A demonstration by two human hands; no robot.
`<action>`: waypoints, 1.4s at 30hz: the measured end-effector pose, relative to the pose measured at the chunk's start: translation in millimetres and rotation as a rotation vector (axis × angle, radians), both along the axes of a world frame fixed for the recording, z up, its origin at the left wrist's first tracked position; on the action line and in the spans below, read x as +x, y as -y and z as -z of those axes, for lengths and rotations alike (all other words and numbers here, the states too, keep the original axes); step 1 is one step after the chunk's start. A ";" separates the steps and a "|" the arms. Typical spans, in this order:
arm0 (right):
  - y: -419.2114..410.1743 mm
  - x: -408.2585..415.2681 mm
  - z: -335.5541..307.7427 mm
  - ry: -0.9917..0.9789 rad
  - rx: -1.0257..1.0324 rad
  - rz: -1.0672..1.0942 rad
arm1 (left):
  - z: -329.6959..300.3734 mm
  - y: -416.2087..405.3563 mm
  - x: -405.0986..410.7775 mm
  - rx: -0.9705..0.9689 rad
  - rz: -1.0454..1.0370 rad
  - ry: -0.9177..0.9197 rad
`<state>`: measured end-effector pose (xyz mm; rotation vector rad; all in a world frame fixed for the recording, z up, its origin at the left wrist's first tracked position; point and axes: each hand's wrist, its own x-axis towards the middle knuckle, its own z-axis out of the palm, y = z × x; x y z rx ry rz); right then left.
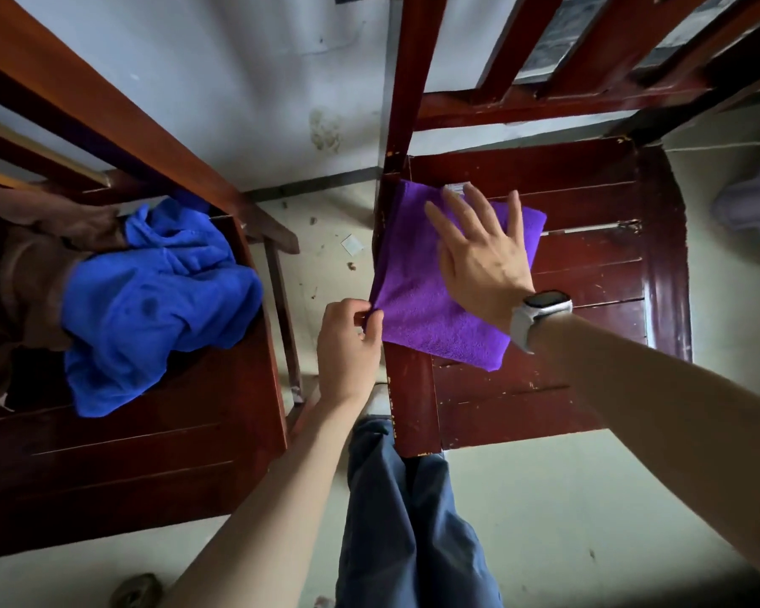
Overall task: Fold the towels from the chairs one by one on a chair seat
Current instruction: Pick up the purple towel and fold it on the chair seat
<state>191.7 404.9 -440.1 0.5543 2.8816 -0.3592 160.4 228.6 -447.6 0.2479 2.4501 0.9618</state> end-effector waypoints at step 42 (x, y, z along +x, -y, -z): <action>2.7 55.6 3.5 -0.258 -0.923 1.399 | -3.3 -52.0 -50.2 0.017 -0.083 0.327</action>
